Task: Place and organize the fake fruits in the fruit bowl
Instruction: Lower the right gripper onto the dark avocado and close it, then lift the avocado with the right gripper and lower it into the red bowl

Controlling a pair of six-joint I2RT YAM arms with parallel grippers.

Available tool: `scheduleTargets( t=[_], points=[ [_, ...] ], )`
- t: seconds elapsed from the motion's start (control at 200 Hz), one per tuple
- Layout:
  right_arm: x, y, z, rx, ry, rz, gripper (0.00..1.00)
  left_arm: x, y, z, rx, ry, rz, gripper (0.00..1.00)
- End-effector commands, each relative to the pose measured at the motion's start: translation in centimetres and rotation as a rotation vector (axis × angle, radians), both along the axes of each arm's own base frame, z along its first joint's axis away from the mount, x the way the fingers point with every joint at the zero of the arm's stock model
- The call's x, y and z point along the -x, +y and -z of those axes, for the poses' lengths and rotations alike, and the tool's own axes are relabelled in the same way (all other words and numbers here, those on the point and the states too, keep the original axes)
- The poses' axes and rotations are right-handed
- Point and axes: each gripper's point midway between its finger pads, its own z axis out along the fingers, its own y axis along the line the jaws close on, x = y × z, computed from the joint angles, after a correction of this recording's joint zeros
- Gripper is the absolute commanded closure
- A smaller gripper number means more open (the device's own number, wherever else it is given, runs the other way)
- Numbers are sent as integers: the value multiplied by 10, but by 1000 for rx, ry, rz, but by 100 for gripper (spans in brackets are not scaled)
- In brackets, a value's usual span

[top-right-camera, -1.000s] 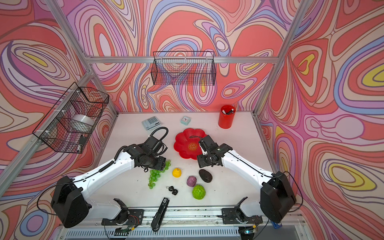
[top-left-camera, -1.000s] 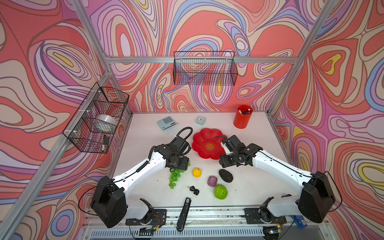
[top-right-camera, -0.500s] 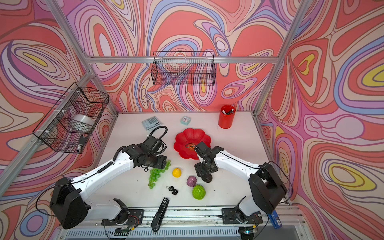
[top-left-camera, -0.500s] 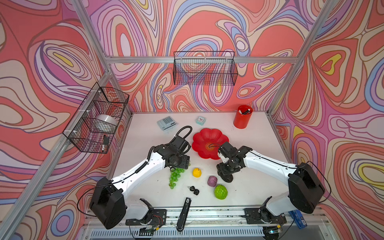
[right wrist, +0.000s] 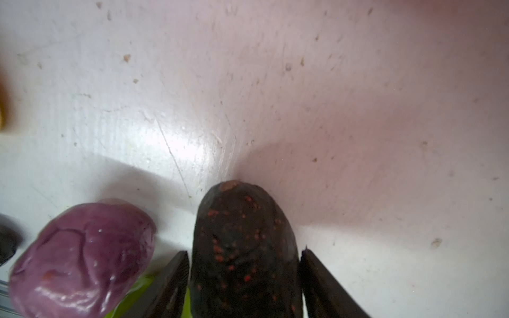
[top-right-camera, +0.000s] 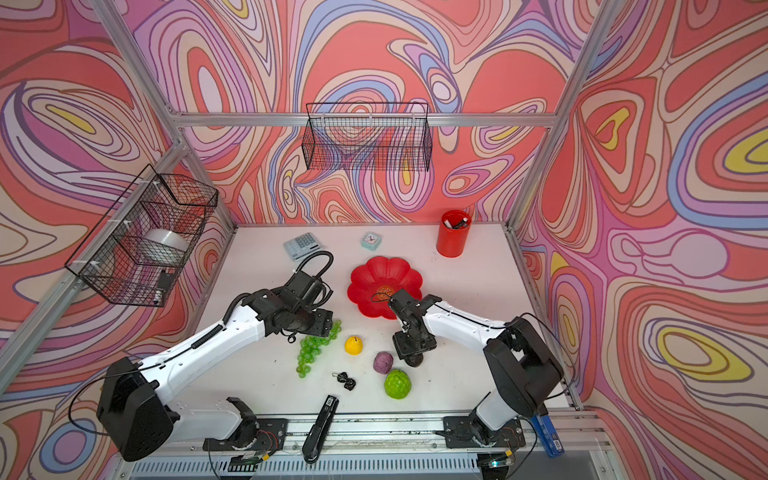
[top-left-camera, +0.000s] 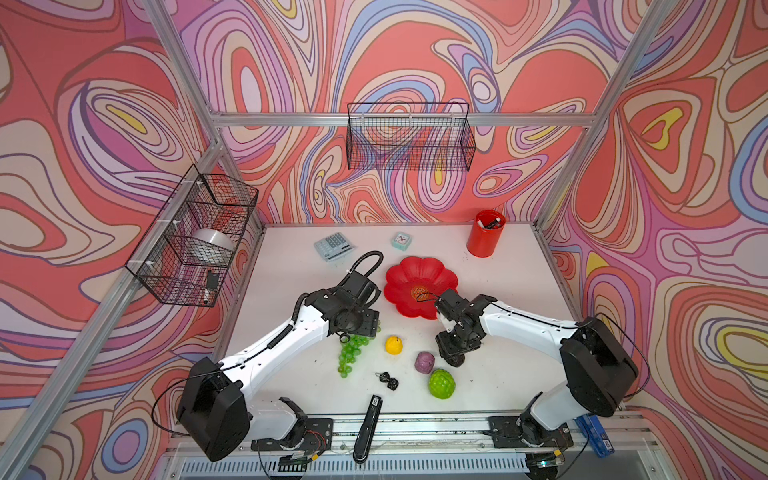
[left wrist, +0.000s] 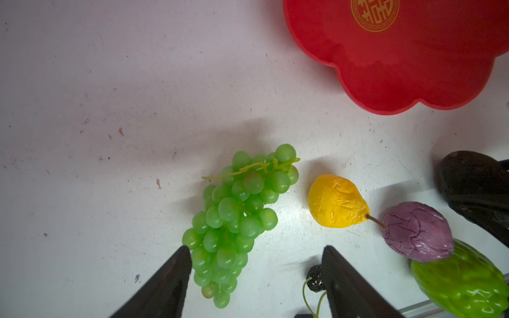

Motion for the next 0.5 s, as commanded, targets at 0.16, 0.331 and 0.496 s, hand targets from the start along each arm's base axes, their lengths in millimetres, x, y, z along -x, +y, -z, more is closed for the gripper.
scheduleTargets(
  t=[0.16,0.331,0.496],
  points=[
    [-5,1,-3,-1,-27,18,53,-4,5,-10,-6,-45,-32,22],
    [-10,2,-18,-22,-70,31,60,-7,10,-13,-16,-67,-55,22],
    [-13,4,-32,-39,-92,46,63,-15,10,-21,-4,-101,-75,22]
  ],
)
